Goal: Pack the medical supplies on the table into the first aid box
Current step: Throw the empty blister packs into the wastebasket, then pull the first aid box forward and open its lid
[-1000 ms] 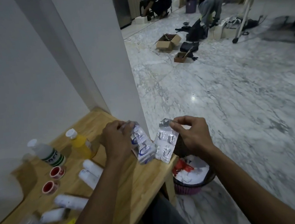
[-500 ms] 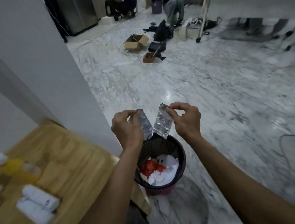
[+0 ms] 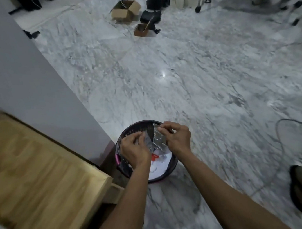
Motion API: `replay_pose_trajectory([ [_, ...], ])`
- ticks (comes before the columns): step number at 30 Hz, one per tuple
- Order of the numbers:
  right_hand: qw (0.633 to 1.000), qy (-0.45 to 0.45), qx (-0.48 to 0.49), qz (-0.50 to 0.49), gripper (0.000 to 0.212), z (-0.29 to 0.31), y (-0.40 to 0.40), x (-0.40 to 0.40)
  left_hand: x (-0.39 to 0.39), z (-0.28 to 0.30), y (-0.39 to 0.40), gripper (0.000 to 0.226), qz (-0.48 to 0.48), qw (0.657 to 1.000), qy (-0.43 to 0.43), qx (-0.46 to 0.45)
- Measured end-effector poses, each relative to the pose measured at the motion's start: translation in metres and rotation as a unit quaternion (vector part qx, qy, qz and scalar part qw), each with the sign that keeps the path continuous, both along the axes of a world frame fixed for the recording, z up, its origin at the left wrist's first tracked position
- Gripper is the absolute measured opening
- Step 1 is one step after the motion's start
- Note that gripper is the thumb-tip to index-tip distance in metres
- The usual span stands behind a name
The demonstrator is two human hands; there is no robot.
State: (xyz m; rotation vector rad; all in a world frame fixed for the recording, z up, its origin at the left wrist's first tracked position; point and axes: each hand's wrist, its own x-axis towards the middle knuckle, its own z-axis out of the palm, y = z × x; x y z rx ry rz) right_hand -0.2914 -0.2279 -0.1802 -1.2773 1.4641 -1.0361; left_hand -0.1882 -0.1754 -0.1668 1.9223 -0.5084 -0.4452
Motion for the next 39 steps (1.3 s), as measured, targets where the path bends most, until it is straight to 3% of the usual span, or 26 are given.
replay_pose_trajectory([
  [6, 0.999, 0.009, 0.049, 0.019, 0.015, -0.032, -0.005, 0.013, 0.009, -0.022, -0.007, 0.02, 0.006, 0.999, 0.014, 0.037],
  [10, 0.997, 0.031, 0.055, 0.044, 0.036, -0.039, -0.008, 0.017, 0.015, -0.026, -0.007, 0.038, -0.013, 0.999, 0.001, 0.053],
  [23, 0.994, 0.05, 0.066, 0.068, 0.045, -0.035, -0.009, 0.019, 0.021, -0.023, -0.001, 0.044, -0.027, 0.997, -0.015, 0.073],
  [30, 0.996, 0.029, 0.047, 0.069, 0.041, -0.004, 0.001, 0.008, 0.014, 0.007, 0.01, 0.043, -0.055, 0.997, -0.022, 0.051],
  [39, 0.996, 0.013, -0.02, 0.088, 0.043, 0.074, 0.029, -0.015, -0.002, 0.091, 0.042, 0.044, -0.063, 0.997, -0.037, 0.005],
])
